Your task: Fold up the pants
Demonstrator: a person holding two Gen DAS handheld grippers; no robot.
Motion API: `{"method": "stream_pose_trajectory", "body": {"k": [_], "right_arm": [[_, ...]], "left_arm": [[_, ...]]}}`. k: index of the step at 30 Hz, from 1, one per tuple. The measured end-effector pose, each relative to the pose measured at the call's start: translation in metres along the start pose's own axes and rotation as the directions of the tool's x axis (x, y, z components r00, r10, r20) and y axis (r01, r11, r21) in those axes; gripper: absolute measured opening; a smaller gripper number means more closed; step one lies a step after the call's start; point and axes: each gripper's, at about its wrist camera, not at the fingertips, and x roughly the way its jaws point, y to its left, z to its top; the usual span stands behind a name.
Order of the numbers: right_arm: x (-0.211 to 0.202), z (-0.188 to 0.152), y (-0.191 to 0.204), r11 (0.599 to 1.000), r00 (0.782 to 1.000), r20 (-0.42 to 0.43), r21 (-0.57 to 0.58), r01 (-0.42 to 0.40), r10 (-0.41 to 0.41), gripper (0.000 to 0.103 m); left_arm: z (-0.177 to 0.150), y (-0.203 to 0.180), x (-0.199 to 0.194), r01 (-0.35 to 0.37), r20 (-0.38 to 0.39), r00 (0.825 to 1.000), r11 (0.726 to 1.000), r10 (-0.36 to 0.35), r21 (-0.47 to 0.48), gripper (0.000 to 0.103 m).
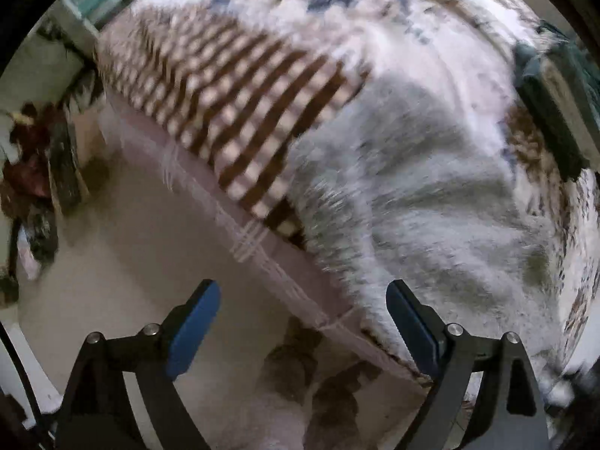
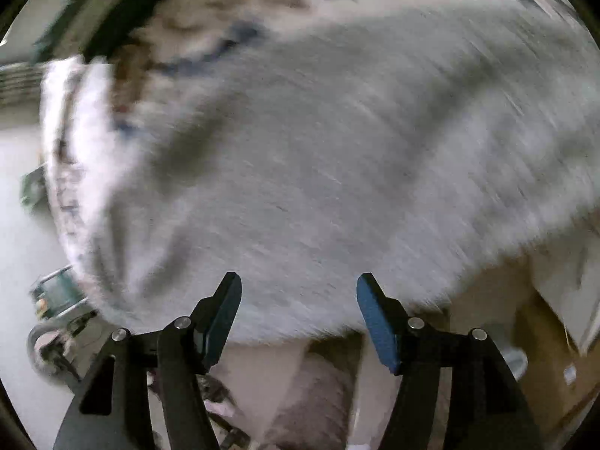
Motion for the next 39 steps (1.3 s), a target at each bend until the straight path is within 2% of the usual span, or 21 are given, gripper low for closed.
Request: {"method": "stream_pose_trajectory", "body": {"k": [2, 5, 7, 9, 10, 12, 14, 17, 20, 22, 26, 28, 29, 30, 32, 34, 35, 36, 37, 38, 39], "right_arm": [[0.001, 0.042, 0.037, 0.996, 0.999, 0.025, -0.083, -0.034, 0.037, 0.067], [0.033, 0.127, 0.103, 0.978, 0.998, 0.065, -0.207, 0.027, -0.013, 0.067], [0.071, 0.172, 0.137, 0.957, 0.998, 0.001, -0.285, 0.053, -0.055, 0.067], [0.1, 0.187, 0.143, 0.927, 0.99, -0.091, -0.37, 0.066, -0.106, 0.065], [0.107, 0.185, 0.142, 0.911, 0.985, -0.101, -0.403, 0.085, -0.137, 0.059], [0.113, 0.173, 0.139, 0.879, 0.978, -0.082, -0.457, 0.135, -0.193, 0.007], [0.105, 0.157, 0.129, 0.875, 0.979, -0.076, -0.465, 0.134, -0.191, 0.006], [0.087, 0.128, 0.101, 0.895, 0.987, -0.078, -0.435, 0.096, -0.143, 0.006], [0.087, 0.111, 0.082, 0.922, 0.988, -0.129, -0.386, 0.027, -0.083, 0.006], [0.091, 0.102, 0.068, 0.93, 0.982, -0.184, -0.367, -0.022, -0.049, 0.006], [0.096, 0.113, 0.061, 0.94, 0.963, -0.266, -0.312, -0.136, 0.051, 0.015], [0.079, 0.139, 0.051, 0.938, 0.955, -0.242, -0.257, -0.234, 0.172, 0.045], [0.076, 0.149, 0.048, 0.934, 0.949, -0.224, -0.23, -0.272, 0.221, 0.067], [0.076, 0.162, 0.047, 0.928, 0.938, -0.211, -0.197, -0.315, 0.274, 0.077], [0.086, 0.18, 0.049, 0.909, 0.904, -0.246, -0.145, -0.39, 0.348, 0.078], [0.108, 0.191, 0.059, 0.887, 0.854, -0.328, -0.09, -0.454, 0.404, 0.078], [0.116, 0.195, 0.066, 0.886, 0.844, -0.362, -0.094, -0.455, 0.395, 0.078], [0.123, 0.193, 0.076, 0.886, 0.846, -0.386, -0.129, -0.445, 0.368, 0.076], [0.129, 0.188, 0.096, 0.885, 0.864, -0.407, -0.224, -0.408, 0.295, 0.068], [0.13, 0.186, 0.108, 0.888, 0.892, -0.398, -0.304, -0.346, 0.212, 0.025], [0.126, 0.189, 0.121, 0.885, 0.917, -0.377, -0.372, -0.279, 0.131, 0.012]], "left_arm": [[0.008, -0.024, -0.015, -0.029, 0.054, 0.998, 0.999, 0.027, 0.043, 0.091], [0.023, -0.058, -0.023, 0.098, 0.062, 0.993, 0.993, -0.102, 0.073, 0.091], [0.036, -0.086, -0.016, 0.2, 0.021, 0.979, 0.977, -0.202, 0.079, 0.091], [0.051, -0.123, -0.007, 0.245, 0.007, 0.969, 0.963, -0.247, 0.115, 0.091], [0.056, -0.142, 0.003, 0.258, -0.01, 0.966, 0.956, -0.259, 0.14, 0.091], [0.068, -0.184, 0.027, 0.289, -0.076, 0.957, 0.944, -0.28, 0.162, 0.091], [0.069, -0.213, 0.044, 0.291, -0.132, 0.954, 0.937, -0.269, 0.193, 0.09], [0.071, -0.24, 0.079, 0.347, -0.247, 0.922, 0.919, -0.298, 0.185, 0.089], [0.059, -0.261, 0.091, 0.373, -0.306, 0.901, 0.91, -0.307, 0.183, 0.089], [0.049, -0.271, 0.094, 0.363, -0.33, 0.9, 0.907, -0.283, 0.213, 0.089], [0.041, -0.268, 0.095, 0.318, -0.302, 0.923, 0.913, -0.237, 0.257, 0.087], [0.045, -0.256, 0.091, 0.295, -0.271, 0.936, 0.923, -0.226, 0.247, 0.087], [0.048, -0.246, 0.087, 0.267, -0.233, 0.95, 0.931, -0.21, 0.249, 0.087], [0.05, -0.24, 0.083, 0.241, -0.2, 0.961, 0.935, -0.192, 0.26, 0.087], [0.054, -0.226, 0.078, 0.171, -0.118, 0.983, 0.94, -0.142, 0.296, 0.087], [0.057, -0.217, 0.08, 0.113, -0.078, 0.993, 0.939, -0.093, 0.326, 0.087], [0.058, -0.212, 0.083, 0.084, -0.062, 0.996, 0.938, -0.067, 0.337, 0.087], [0.059, -0.208, 0.086, 0.058, -0.047, 0.998, 0.937, -0.045, 0.345, 0.087], [0.06, -0.204, 0.089, 0.038, -0.04, 0.999, 0.935, -0.026, 0.354, 0.087], [0.061, -0.2, 0.093, 0.02, -0.034, 0.999, 0.934, -0.008, 0.357, 0.087], [0.062, -0.196, 0.096, 0.013, -0.033, 0.999, 0.936, -0.002, 0.353, 0.087]]}}
